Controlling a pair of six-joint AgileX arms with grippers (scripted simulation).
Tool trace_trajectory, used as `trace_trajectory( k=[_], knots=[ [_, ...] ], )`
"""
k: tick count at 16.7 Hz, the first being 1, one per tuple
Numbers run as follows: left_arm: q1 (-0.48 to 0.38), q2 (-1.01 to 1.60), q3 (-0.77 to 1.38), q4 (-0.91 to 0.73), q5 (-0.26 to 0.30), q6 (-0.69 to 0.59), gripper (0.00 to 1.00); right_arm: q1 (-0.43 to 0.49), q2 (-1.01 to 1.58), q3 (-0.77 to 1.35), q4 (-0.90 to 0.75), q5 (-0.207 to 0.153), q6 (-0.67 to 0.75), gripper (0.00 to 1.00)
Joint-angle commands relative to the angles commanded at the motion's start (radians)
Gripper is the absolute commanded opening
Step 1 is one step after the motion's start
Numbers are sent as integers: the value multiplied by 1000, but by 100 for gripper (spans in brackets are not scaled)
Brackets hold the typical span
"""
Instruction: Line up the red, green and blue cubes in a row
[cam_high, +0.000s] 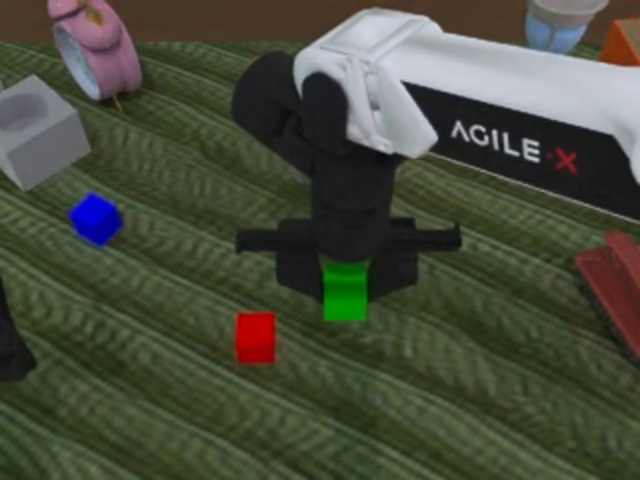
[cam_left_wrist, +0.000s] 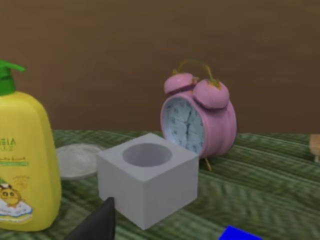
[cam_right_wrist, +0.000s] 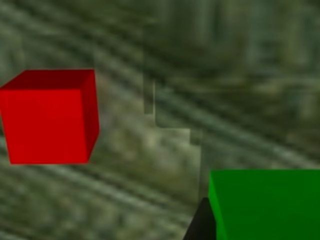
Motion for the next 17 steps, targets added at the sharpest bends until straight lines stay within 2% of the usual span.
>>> trace_trajectory(
  k=[7,12,17],
  knots=[
    [0,0,0,0,0,0,100,5,49,-157,211,2,3,0],
    [0,0,0,0,0,0,100,7,59,-181,239,2,3,0],
    [0,0,0,0,0,0,100,7,59,-181,239,2,3,38]
  ],
)
